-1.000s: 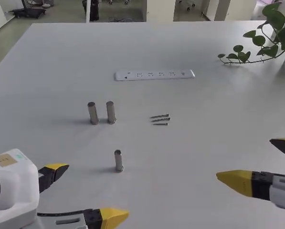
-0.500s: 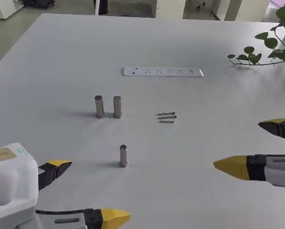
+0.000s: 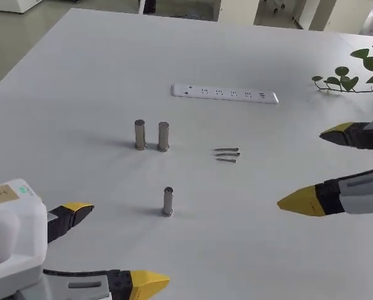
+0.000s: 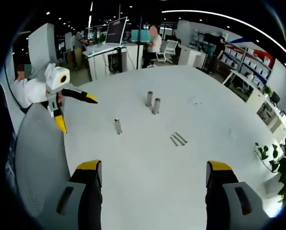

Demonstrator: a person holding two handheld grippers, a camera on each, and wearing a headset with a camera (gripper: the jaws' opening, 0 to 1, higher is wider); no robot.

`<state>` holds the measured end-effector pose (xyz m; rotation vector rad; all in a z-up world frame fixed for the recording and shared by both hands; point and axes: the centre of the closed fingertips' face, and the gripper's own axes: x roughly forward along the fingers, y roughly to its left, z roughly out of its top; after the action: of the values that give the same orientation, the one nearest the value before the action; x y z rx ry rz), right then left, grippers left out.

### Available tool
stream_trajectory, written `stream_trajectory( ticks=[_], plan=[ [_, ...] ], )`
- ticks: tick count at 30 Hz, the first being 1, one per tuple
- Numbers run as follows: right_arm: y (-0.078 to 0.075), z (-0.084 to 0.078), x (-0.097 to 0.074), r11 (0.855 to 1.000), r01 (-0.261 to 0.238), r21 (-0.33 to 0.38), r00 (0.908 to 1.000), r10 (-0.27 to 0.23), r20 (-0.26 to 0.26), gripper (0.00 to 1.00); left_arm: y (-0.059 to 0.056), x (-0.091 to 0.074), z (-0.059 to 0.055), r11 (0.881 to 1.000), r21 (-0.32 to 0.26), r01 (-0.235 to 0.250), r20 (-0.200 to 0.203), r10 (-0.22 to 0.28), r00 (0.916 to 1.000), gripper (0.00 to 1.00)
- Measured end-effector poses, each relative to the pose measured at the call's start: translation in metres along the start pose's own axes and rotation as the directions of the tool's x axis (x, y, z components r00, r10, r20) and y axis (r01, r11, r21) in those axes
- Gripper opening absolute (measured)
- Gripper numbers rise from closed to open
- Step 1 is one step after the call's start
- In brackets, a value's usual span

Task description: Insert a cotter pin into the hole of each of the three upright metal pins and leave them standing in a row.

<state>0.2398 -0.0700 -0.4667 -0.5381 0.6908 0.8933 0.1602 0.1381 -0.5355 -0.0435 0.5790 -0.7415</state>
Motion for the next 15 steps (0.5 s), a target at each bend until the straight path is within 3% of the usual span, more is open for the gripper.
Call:
stream_trajectory(
  ticks=[5, 10, 15],
  plan=[
    [-0.011, 0.003, 0.006, 0.998, -0.038, -0.057, 0.9985, 0.036, -0.04, 0.85, 0.001, -0.002, 0.002, 1.0, -0.005, -0.006, 0.01, 0.006, 0.9999, 0.98],
    [-0.008, 0.005, 0.014, 0.99, -0.083, -0.116, 0.9923, 0.071, -0.101, 0.85, 0.005, -0.004, 0.003, 1.0, -0.01, -0.025, 0.015, 0.025, 0.9996, 0.98],
    [0.002, 0.005, 0.023, 0.968, -0.166, -0.186, 0.9773, 0.137, -0.162, 0.84, 0.009, -0.007, 0.005, 0.999, -0.02, -0.035, 0.035, 0.036, 0.9988, 0.98]
  ],
)
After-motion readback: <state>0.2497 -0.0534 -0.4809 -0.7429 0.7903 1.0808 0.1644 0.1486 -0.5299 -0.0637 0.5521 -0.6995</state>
